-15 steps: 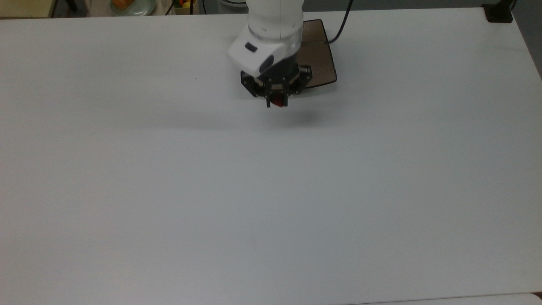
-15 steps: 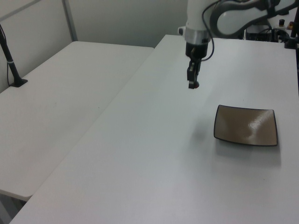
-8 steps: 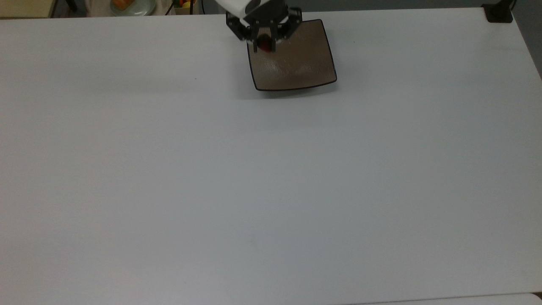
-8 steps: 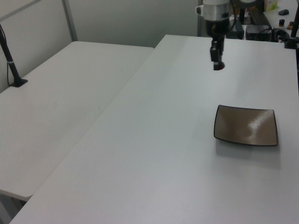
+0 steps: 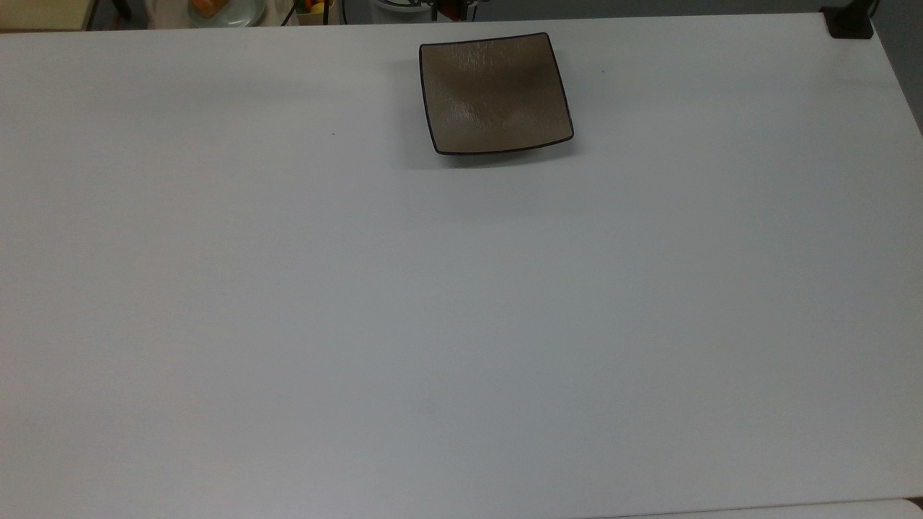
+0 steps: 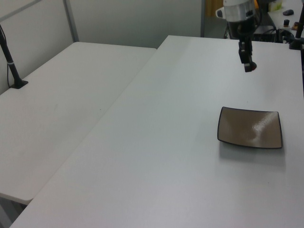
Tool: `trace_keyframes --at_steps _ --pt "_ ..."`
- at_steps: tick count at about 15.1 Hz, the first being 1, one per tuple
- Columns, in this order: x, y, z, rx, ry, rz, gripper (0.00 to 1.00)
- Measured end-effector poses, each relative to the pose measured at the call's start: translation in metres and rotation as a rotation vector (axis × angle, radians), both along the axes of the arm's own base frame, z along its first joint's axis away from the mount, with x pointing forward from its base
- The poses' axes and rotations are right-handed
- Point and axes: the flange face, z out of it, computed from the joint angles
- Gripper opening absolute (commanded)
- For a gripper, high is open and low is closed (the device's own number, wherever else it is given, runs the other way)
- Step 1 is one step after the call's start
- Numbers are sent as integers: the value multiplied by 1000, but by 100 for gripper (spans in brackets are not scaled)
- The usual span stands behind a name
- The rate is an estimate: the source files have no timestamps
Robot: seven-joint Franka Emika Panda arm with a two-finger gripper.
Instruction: Strawberries on a ceramic plate
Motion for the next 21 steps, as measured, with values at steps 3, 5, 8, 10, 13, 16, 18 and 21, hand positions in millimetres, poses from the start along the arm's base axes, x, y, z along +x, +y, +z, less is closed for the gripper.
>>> trace_keyframes --at_steps 3,5,8,10,13,16,18,21 --pt "-16 1 -28 -6 62 3 14" --pt "-19 3 -47 19 75 -5 14" --pt "-24 11 -86 37 47 -7 14" --pt "-28 23 -112 35 5 -25 14" --pt "-36 39 -142 37 -56 -43 14" --pt "-39 51 -167 45 -102 -63 20" --pt "-38 56 -180 52 -119 -69 39" --pt "-37 58 -187 53 -116 -70 77"
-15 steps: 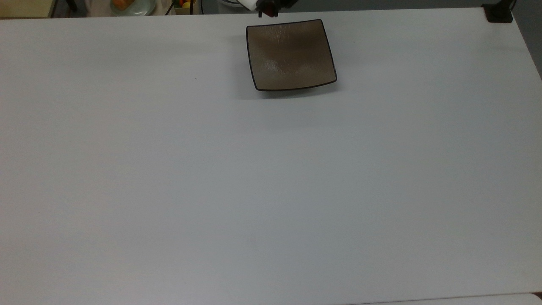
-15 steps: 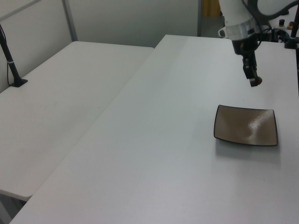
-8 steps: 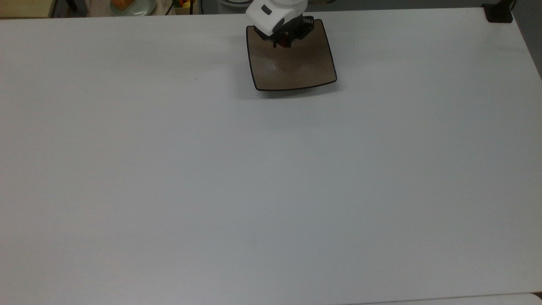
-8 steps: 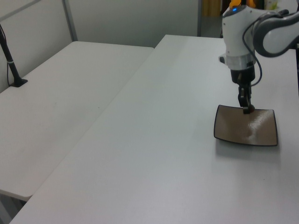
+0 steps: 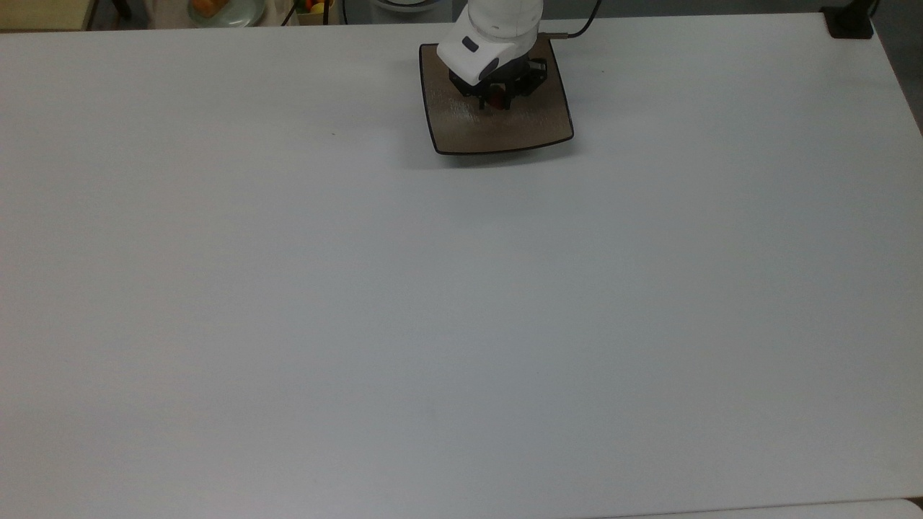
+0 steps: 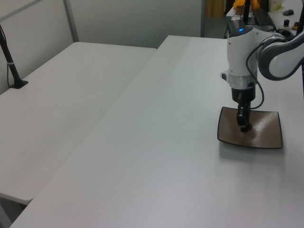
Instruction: Strawberries on a ceramic plate
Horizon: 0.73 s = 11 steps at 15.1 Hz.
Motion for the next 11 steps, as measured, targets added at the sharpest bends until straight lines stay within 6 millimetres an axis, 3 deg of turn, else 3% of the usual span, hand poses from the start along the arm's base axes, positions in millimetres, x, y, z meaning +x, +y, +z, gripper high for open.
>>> trace_keyframes --at_steps 1,2,6,8,11 --pt "0 0 0 0 0 0 92" --pt "0 0 0 0 0 1 100" --pt "-1 4 6 -6 17 10 100" --pt "4 5 24 -14 40 10 100" --pt "25 4 73 -1 -1 -2 100"
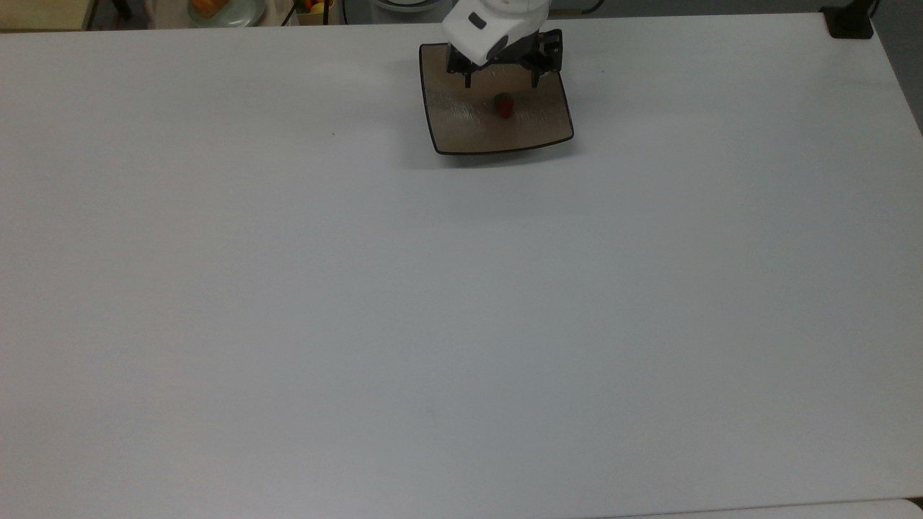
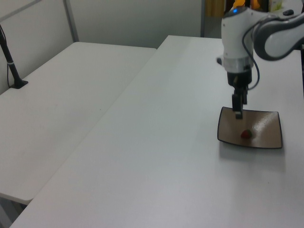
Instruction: Strawberries on a ceramic plate
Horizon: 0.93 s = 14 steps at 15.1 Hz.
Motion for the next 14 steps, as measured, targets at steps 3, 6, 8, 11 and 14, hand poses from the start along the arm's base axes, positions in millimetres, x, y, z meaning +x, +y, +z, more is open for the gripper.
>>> trace_keyframes --at_steps 3,6,8,11,14 --pt "23 -13 50 9 -68 -21 100" --pt "41 -42 115 -2 -96 -33 100" --pt "48 -69 149 7 -113 3 100" --pt "54 -107 167 15 -112 55 100" --pt "57 -126 167 16 -112 53 100"
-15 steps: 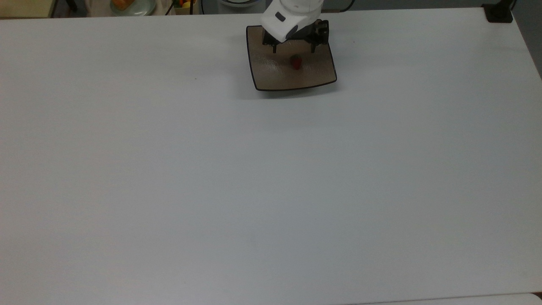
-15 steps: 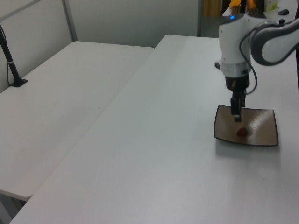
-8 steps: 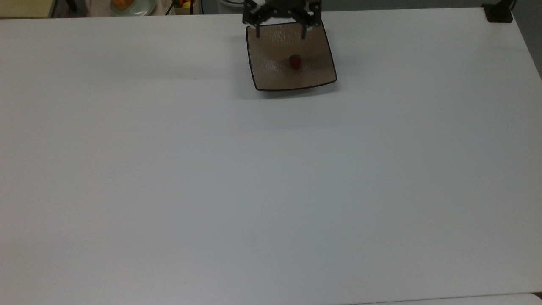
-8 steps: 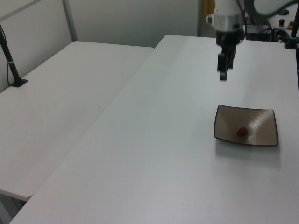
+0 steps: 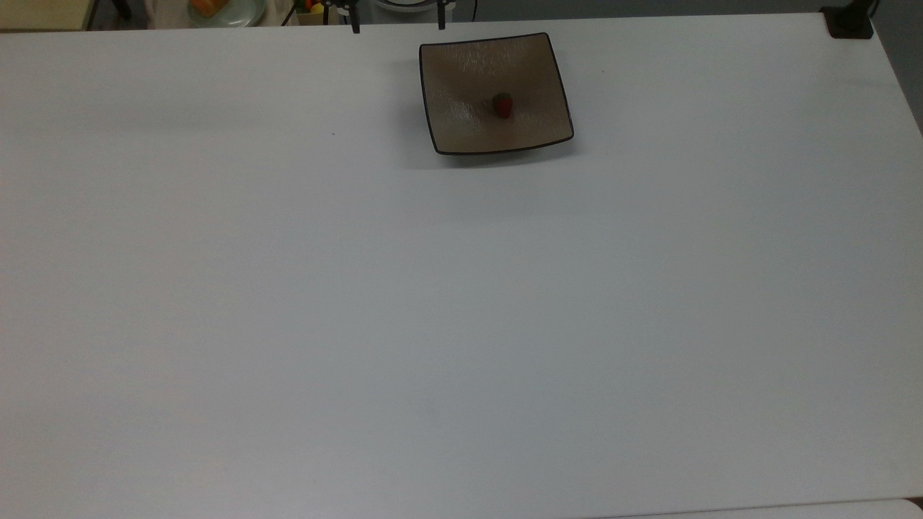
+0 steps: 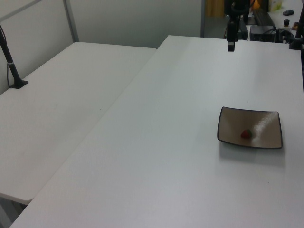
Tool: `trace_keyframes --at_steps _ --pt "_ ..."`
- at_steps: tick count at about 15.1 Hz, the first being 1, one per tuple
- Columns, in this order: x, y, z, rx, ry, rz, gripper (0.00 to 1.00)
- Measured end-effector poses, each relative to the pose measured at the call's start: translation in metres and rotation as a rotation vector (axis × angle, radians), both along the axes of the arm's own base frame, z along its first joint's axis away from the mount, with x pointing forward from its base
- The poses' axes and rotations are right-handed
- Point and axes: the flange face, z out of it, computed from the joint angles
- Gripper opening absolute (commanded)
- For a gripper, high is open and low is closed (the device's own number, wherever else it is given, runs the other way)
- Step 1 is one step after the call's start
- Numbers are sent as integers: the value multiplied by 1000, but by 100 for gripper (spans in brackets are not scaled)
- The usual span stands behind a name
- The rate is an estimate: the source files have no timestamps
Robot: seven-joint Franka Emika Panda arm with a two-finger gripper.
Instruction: Strawberries on a ceramic plate
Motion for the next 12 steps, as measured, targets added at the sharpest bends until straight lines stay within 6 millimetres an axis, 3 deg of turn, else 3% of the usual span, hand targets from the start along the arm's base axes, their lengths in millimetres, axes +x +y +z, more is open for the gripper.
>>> trace_keyframes --at_steps 12 --pt "19 -1 0 16 -89 -5 100"
